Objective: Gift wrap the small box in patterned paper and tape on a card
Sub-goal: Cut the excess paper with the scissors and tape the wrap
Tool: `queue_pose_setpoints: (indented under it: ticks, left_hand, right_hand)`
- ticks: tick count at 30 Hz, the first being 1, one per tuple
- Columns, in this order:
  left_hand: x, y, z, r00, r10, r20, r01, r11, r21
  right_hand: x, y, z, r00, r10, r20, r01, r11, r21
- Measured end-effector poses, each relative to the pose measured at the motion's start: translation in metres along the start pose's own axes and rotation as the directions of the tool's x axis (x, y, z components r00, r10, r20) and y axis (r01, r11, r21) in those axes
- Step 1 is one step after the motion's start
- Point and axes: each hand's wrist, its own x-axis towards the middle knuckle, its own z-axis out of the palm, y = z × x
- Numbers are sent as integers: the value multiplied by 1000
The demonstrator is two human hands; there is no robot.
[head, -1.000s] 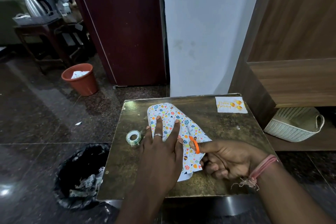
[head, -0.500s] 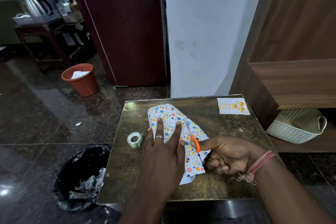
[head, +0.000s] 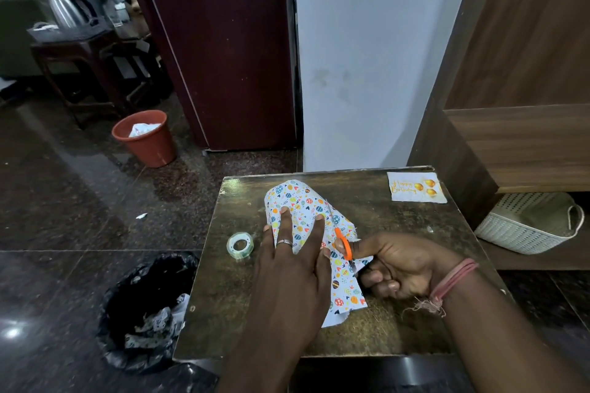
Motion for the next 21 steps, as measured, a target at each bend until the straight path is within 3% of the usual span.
queue_pose_setpoints:
  ticks: [7,16,21]
  left_hand:
    - [-2,0,-1,1000,3,-11,-4,1000,-30]
    - [-1,-1,1,1000,-13,-12,12,999,-40]
    - [-1,-1,-4,998,-53,18,55,994,-92]
  right_hand:
    - [-3,-3,-3,999,-11,46,13,999,-47]
    - [3,-6,-13,1000,-6,5,7,999,-53]
    - [4,-7,-20,996,-18,83,27,994,-107]
